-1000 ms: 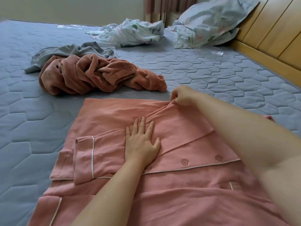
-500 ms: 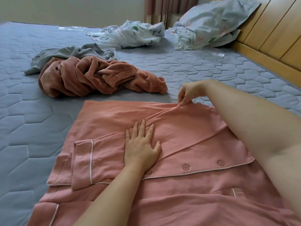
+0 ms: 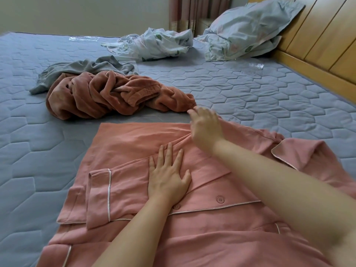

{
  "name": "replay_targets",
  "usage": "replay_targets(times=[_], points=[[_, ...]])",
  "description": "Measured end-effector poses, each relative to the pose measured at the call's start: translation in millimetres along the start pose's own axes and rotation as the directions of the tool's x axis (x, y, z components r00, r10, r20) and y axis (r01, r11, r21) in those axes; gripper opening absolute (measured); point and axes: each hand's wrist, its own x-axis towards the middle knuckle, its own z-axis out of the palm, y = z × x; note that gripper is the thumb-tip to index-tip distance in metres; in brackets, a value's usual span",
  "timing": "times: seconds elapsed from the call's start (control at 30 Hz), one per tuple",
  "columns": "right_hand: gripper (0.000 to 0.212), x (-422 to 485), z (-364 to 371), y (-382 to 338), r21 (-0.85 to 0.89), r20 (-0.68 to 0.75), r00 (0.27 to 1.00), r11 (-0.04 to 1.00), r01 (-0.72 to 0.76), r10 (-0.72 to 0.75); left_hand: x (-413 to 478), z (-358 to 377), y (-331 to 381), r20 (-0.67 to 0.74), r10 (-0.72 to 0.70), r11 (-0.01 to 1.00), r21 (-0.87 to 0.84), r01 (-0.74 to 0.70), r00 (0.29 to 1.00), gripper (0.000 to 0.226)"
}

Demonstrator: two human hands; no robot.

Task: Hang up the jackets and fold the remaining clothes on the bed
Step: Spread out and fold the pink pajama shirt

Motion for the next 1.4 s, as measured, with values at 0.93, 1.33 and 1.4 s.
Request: replay_targets(times=[0.93, 1.33, 1.4], points=[[0.061, -128.6, -46.4, 39.3, -0.116, 0.57, 0.792, 0.976, -0.187, 0.219, -6.0, -20.6, 27.5, 0.123, 0.01, 0.994, 0.103, -0.023, 0.992, 0.062], [0.053, -202.6, -119.5, 134.4, -0.206, 0.26, 0.787, 0.829, -0.52, 0.559, -50.0, -36.2, 158.4, 0.239, 0.318, 0.938, -0.223, -0.266, 0.918, 0.061], [0.049, -220.0, -134.3, 159.3, -0.211, 0.175, 0.706, 0.726, -0.654, 0.686, -62.3, -31.9, 173.8, 0.21, 0.371, 0.92, -0.216, -0.327, 0.905, 0.062]])
